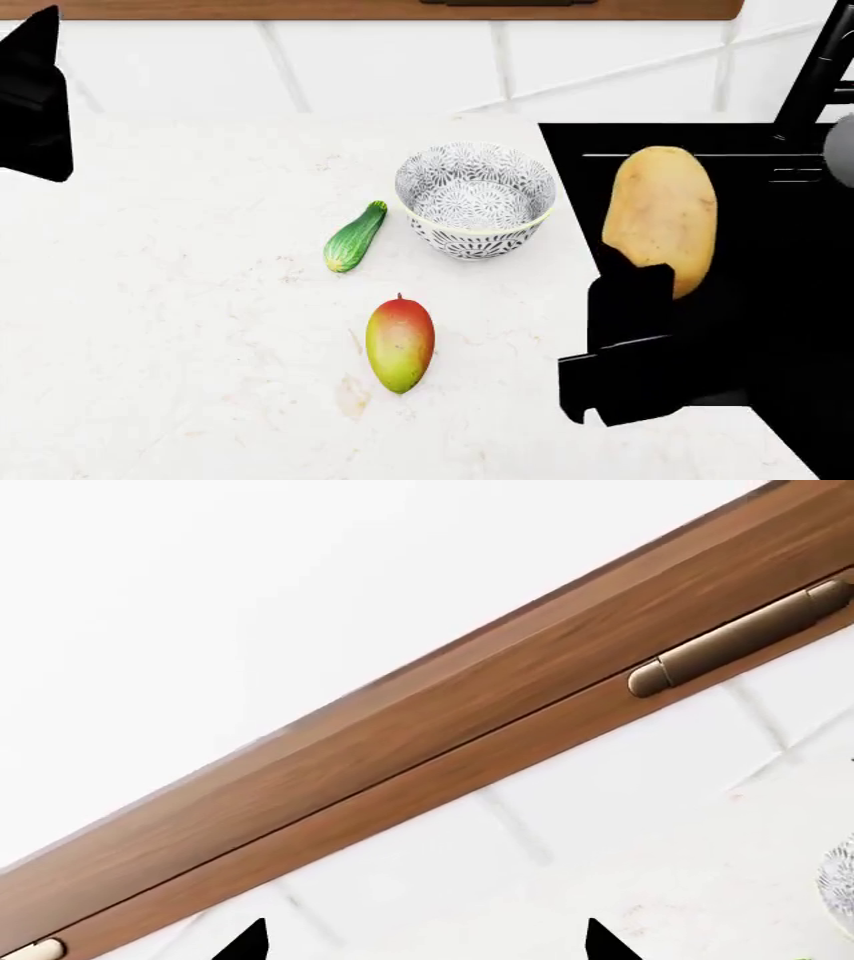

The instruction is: There is a mixed pile of frozen fruits and vegetables on the counter. Locate all the frozen vegetables and place the items in a bowl on the counter. Take all the frozen fruits and defrost them in a running sink.

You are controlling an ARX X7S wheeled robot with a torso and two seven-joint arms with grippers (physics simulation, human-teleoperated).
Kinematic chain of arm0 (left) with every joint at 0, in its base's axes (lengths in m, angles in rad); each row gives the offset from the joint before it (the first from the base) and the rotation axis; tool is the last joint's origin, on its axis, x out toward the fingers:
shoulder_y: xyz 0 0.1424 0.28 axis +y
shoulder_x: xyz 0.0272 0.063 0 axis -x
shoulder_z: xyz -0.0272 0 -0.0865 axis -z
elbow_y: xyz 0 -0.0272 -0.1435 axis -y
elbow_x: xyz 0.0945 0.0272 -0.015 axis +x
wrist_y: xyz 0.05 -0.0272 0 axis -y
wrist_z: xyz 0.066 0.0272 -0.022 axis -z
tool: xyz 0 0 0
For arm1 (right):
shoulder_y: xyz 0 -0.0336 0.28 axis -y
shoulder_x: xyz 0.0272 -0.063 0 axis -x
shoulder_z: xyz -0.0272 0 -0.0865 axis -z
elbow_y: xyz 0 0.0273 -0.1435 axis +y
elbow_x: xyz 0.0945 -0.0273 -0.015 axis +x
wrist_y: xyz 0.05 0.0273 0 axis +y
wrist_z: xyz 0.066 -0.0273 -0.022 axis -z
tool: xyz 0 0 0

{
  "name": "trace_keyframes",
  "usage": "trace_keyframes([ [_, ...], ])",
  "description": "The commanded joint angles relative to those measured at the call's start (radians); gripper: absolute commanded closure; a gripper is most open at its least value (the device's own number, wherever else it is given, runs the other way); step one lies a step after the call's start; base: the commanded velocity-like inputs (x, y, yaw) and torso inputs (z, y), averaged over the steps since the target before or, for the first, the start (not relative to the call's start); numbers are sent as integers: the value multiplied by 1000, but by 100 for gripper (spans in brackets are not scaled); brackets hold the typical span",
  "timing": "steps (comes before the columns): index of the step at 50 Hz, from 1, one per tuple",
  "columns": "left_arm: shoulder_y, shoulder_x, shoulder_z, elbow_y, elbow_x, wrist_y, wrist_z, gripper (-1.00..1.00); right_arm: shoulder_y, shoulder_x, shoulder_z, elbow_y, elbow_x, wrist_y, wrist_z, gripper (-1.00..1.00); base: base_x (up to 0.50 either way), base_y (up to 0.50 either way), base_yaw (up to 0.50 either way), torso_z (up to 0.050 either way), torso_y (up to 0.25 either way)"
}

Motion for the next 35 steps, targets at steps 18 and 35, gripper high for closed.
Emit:
trace_keyframes([
  [18, 123, 293, 16, -292, -71, 296, -37, -100, -108, 32, -21, 36, -184, -4, -133, 100, 0, 0, 0, 0, 0],
  [35, 219, 355, 34, -412, -128, 374, -14, -100, -195, 65, -46, 24, -270, -15, -164, 100, 0, 0, 0, 0, 0],
])
